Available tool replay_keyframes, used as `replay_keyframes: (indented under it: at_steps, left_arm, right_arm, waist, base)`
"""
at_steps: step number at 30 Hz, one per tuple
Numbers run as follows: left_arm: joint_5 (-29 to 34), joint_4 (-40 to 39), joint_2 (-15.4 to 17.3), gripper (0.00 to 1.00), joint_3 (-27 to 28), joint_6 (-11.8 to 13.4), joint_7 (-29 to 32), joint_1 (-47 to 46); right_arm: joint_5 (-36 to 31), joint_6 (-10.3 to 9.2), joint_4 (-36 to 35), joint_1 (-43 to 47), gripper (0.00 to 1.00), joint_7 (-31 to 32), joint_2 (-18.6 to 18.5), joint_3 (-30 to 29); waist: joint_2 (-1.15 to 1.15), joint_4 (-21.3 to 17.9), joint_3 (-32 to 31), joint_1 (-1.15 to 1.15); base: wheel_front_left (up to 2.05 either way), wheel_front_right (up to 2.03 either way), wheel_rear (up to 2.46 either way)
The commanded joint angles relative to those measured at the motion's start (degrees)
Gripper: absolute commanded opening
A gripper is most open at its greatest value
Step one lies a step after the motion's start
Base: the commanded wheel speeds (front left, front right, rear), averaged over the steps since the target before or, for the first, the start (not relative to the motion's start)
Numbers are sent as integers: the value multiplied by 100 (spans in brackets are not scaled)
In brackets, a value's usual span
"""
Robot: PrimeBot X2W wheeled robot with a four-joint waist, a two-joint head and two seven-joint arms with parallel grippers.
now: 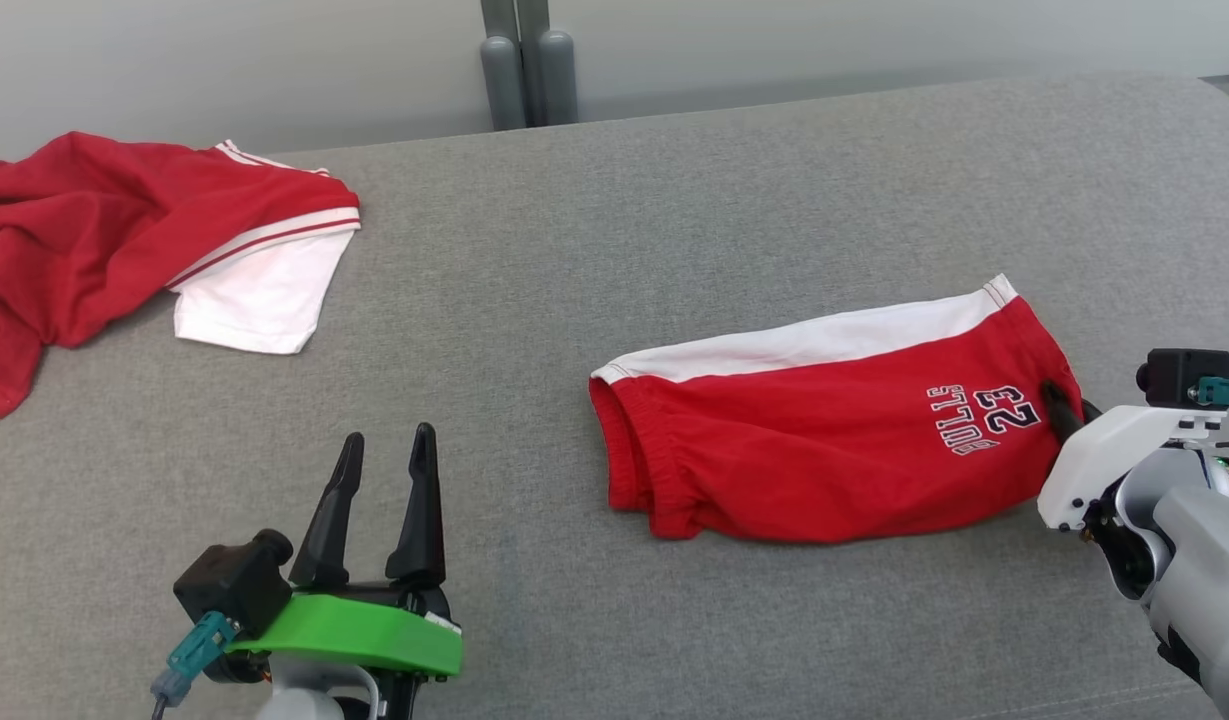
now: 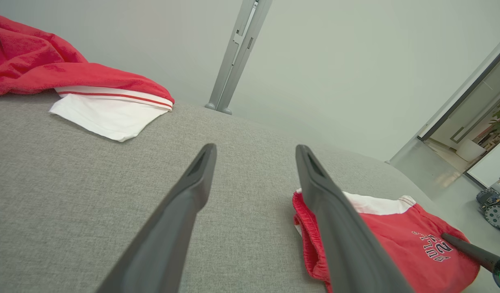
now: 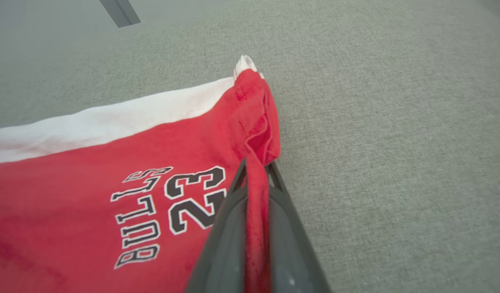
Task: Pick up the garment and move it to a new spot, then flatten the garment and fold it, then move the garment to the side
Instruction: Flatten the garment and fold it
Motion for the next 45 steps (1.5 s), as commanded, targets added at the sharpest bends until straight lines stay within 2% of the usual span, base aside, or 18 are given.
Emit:
replay_keyframes:
  at_steps: [1, 8, 13, 19, 26, 32, 39, 45]
  left_arm:
    - [23, 15, 50, 100, 19, 15, -7, -23]
    - [44, 122, 70, 100, 45, 44, -14, -70]
    - [64, 166, 74, 100, 75, 59, -21, -52]
    - [46, 192, 7, 100, 81, 39, -28, 22]
    - [19, 202, -49, 100, 122, 12, -31, 133]
    - [16, 178, -71, 100, 176, 1, -36, 134]
    - [40, 172, -88, 100, 223, -20, -38, 60]
    - [72, 193, -113, 100, 248, -40, -39, -1]
  right_arm:
    - [60, -7, -4, 72, 0, -51, 15, -51]
    - [-1, -7, -18, 193, 0, -100, 115, -279]
    - [-308, -7, -226, 69, 0, -102, 134, -559]
    - [-904, -7, -831, 101, 0, -103, 307, -858]
    - [-1493, -7, -1669, 412, 0, -101, 750, -1025]
    - [-1700, -7, -1927, 605, 0, -102, 1215, -940]
    - [-1782, -7, -1654, 608, 0, -33, 1622, -628]
    - [-1835, -6, -1397, 546, 0, 33, 1796, -247]
  waist:
    - [0, -117, 10, 0]
    - [0, -140, -57, 0]
    - [0, -98, -147, 0]
    - [0, 36, -296, 0]
    - [0, 234, -464, 0]
    - [0, 386, -487, 0]
    - [0, 530, -401, 0]
    - [0, 591, -336, 0]
  base:
    - [0, 0, 0]
    - [0, 0, 0]
    - [0, 0, 0]
    - [0, 0, 0]
    - [0, 0, 0]
    - [0, 0, 0]
    - [0, 0, 0]
    - [0, 0, 0]
